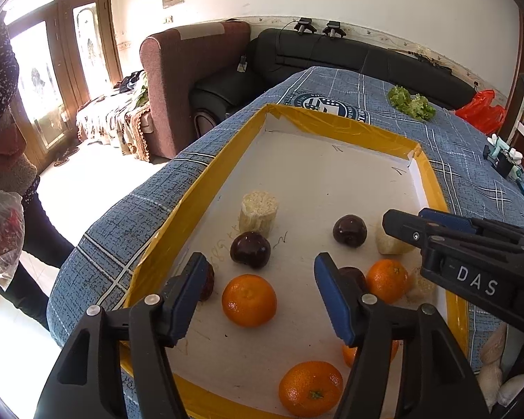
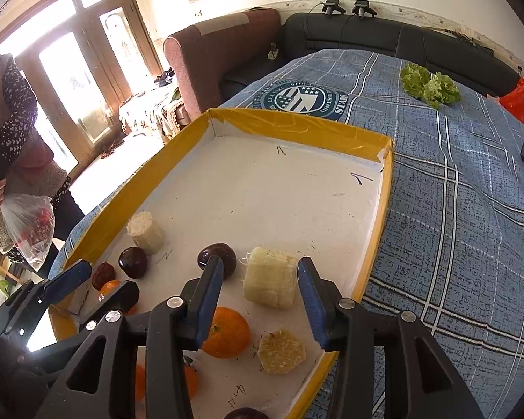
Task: Organize fruits
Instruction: 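Move the right tool to the green leaf and close on it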
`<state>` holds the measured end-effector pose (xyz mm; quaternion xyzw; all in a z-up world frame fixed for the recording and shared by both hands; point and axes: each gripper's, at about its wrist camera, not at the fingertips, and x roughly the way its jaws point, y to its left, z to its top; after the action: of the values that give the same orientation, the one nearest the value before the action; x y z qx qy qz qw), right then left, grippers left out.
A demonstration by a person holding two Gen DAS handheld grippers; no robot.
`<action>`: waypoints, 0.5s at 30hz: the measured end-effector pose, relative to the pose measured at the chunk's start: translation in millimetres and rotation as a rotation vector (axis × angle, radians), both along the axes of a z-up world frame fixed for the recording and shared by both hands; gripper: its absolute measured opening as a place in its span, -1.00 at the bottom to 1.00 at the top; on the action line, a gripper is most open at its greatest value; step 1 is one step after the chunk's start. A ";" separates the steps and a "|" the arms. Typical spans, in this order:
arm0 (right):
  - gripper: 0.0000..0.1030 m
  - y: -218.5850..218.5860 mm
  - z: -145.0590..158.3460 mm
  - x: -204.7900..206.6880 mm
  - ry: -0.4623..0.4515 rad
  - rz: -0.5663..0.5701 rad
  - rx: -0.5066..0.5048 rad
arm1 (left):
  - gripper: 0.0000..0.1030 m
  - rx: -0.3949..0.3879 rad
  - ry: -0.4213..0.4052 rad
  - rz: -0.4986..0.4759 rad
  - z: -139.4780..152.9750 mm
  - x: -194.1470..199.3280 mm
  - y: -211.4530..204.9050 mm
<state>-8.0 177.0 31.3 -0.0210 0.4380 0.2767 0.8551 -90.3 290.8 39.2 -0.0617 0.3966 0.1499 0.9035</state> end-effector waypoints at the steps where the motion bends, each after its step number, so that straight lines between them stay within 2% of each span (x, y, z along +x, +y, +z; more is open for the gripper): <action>1: -0.01 -1.3 1.8 -1.0 -0.002 -0.001 0.004 | 0.28 0.001 -0.001 -0.001 1.1 -0.9 -0.2; 6: 0.14 -14.5 12.1 -7.5 -0.016 -0.027 0.031 | 0.34 0.009 -0.021 -0.004 11.8 -8.8 -3.7; 9: 0.15 -34.9 17.8 -13.6 -0.021 -0.060 0.053 | 0.39 0.002 -0.049 -0.008 21.2 -17.3 -4.6; 15: 0.23 -110.5 18.9 -15.2 -0.029 -0.202 0.064 | 0.43 -0.006 -0.085 -0.040 34.2 -25.4 -16.8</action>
<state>-23.2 66.5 50.3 0.0466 0.4166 0.2029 0.8850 -115.7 274.0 73.3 -0.0630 0.3594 0.1279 0.9222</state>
